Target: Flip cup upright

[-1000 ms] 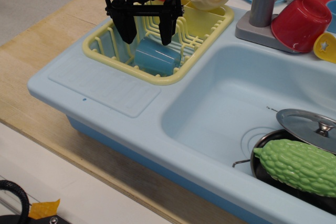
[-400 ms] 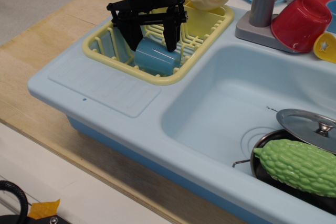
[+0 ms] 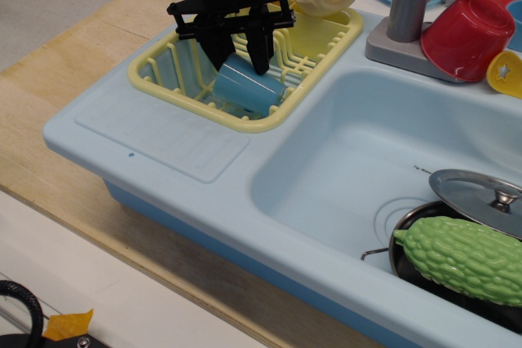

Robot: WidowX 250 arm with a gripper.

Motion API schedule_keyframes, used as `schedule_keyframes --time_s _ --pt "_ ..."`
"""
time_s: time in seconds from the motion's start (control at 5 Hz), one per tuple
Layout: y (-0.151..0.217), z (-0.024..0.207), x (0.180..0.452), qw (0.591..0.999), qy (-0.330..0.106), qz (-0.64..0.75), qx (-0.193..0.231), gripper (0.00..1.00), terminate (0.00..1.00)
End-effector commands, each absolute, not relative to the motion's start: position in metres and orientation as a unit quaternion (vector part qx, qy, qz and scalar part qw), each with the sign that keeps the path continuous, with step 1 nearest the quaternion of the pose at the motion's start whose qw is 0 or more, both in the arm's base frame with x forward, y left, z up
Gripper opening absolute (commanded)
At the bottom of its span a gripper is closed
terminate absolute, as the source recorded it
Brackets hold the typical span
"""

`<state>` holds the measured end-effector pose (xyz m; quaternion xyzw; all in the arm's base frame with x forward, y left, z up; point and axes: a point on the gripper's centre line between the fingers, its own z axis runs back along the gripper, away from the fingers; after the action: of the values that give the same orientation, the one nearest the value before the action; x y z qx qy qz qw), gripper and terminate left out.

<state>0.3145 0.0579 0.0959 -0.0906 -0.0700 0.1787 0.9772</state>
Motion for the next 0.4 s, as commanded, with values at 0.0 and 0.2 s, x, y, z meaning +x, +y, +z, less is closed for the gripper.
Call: schedule_keyframes --time_s 0.0,0.2 --pt "0.0447 0.1097 0.3125 0.978 -0.131 0.141 -0.085 0.0 0.0" --pt "0.0348 0.1189 0.313 0.98 -0.14 0.123 -0.062 0.0 0.0"
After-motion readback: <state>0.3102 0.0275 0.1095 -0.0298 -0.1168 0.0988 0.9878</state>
